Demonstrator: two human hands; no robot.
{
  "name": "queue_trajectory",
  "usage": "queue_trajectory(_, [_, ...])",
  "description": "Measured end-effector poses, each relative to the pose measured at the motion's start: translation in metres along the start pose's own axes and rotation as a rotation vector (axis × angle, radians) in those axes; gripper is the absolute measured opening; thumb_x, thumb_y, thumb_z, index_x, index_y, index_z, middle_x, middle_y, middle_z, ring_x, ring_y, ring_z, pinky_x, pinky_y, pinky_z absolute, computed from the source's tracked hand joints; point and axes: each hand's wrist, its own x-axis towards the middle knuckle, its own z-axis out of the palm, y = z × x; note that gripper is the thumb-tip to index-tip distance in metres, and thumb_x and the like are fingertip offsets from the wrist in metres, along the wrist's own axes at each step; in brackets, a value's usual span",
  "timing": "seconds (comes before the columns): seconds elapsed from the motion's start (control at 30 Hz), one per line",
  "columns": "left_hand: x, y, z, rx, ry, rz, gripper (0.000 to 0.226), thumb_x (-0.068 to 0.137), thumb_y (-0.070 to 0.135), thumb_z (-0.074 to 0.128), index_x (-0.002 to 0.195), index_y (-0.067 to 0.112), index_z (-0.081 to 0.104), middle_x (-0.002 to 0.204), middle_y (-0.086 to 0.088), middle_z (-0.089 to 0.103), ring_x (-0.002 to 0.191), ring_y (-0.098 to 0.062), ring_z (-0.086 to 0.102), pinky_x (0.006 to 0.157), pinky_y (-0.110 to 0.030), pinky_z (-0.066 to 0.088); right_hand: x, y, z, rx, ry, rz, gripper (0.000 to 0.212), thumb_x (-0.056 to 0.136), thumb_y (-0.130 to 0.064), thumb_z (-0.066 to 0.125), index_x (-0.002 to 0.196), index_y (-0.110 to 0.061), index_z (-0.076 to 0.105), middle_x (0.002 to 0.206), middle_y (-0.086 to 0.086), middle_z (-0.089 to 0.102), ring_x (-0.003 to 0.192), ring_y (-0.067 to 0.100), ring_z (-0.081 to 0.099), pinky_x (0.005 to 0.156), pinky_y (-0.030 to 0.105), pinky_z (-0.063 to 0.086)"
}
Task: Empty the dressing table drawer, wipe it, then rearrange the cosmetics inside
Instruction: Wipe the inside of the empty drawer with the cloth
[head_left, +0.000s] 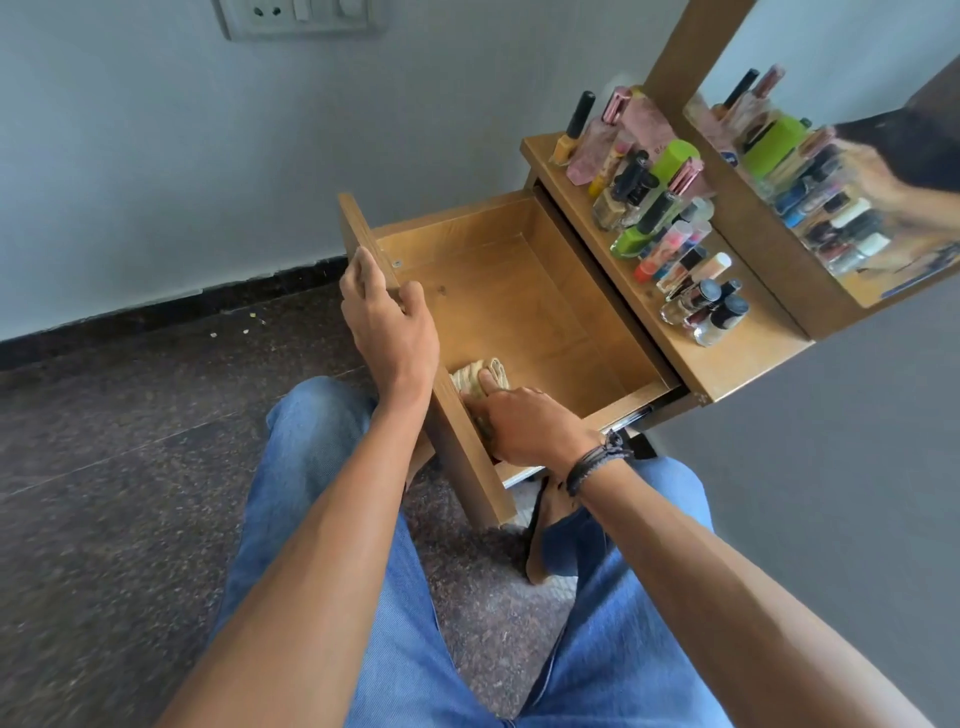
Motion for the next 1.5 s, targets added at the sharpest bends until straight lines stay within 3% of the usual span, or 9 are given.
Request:
queue_trajectory(0.2, [0.0,-0.001,-0.002,0.027,-0.015,0.007,0.062,0.098,0.017,0.046,0.157,0.008,0.03,0.159,-0.004,0.032,0.138,-0.021,0.04,0.109,-0.036,0.042,-0.008,0.02,-0.013,0.1,0.027,0.084,0.074,0.094,0.006,0.046,0.158,-0.029,0.034,0.163,-0.002,0.035,0.131,0.028,0.057,0.107,0.04,0.05])
queue_trajectory(0.33, [0.001,-0.001,-0.001,0.017,0.003,0.016,0.061,0.097,0.012,0.047,0.156,0.005,0.032,0.158,-0.005,0.035,0.136,-0.02,0.041,0.104,-0.022,0.037,-0.001,0.079,-0.022,0.072,0.036,0.251,0.051,0.099,0.003,0.048,0.145,-0.019,0.052,0.128,0.008,0.067,0.101,0.025,0.071,0.084,0.03,0.059])
queue_trajectory(0.5, [0.002,-0.003,0.0,0.018,0.004,0.025,0.061,0.098,0.013,0.047,0.156,0.005,0.031,0.158,-0.006,0.034,0.137,-0.02,0.041,0.103,-0.023,0.037,0.004,0.109,-0.032,-0.073,-0.013,0.32,0.07,0.102,-0.001,0.044,0.16,-0.036,0.027,0.162,0.005,0.036,0.14,0.032,0.046,0.118,0.045,0.037])
queue_trajectory(0.63, [0.001,-0.003,0.001,0.025,0.001,0.024,0.06,0.098,0.013,0.047,0.156,0.005,0.031,0.158,-0.006,0.033,0.137,-0.02,0.04,0.1,-0.019,0.035,0.008,0.111,-0.016,0.037,0.158,0.344,0.041,0.098,-0.005,0.054,0.135,-0.021,0.063,0.129,0.006,0.067,0.1,0.023,0.069,0.09,0.032,0.058])
queue_trajectory(0.73, [0.001,-0.002,0.001,0.027,0.002,0.024,0.06,0.098,0.013,0.046,0.156,0.005,0.03,0.158,-0.006,0.034,0.137,-0.02,0.039,0.102,-0.021,0.037,0.003,0.107,-0.01,0.116,0.251,0.374,0.035,0.098,-0.012,0.057,0.131,-0.016,0.065,0.11,0.009,0.071,0.085,0.023,0.067,0.08,0.031,0.057])
queue_trajectory(0.93, [0.001,0.002,-0.001,0.056,-0.01,0.014,0.062,0.097,0.013,0.047,0.156,0.004,0.03,0.156,-0.008,0.036,0.136,-0.022,0.041,0.102,-0.022,0.034,-0.02,0.086,-0.017,0.646,0.459,0.378,0.051,0.09,-0.005,0.062,0.137,-0.026,0.065,0.11,-0.004,0.069,0.068,0.001,0.058,0.05,0.011,0.041])
queue_trajectory(1.1, [-0.002,0.005,-0.007,0.079,-0.005,0.011,0.064,0.096,0.014,0.052,0.156,0.006,0.032,0.157,-0.008,0.035,0.136,-0.023,0.038,0.111,-0.036,0.04,-0.049,0.063,-0.014,1.521,0.527,0.21,0.05,0.083,0.015,0.063,0.124,-0.012,0.073,0.112,-0.007,0.076,0.096,0.009,0.072,0.084,0.03,0.061])
queue_trajectory(1.27, [-0.017,0.009,-0.013,0.291,-0.024,0.212,0.062,0.09,0.006,0.061,0.149,0.007,0.045,0.155,-0.006,0.038,0.135,-0.029,0.037,0.104,-0.045,0.047,-0.084,0.074,-0.002,1.805,0.462,0.165,0.046,0.088,0.01,0.061,0.125,-0.014,0.073,0.12,0.003,0.075,0.106,0.022,0.068,0.098,0.039,0.056])
queue_trajectory(1.5, [-0.065,0.03,-0.004,0.495,-0.225,0.565,0.048,0.084,0.005,0.067,0.131,0.011,0.065,0.144,-0.006,0.052,0.121,-0.029,0.051,0.095,-0.046,0.049,-0.147,0.112,0.019,2.111,0.397,-0.042,0.065,0.069,-0.004,0.075,0.133,-0.014,0.069,0.121,0.01,0.068,0.083,0.015,0.065,0.076,0.022,0.06])
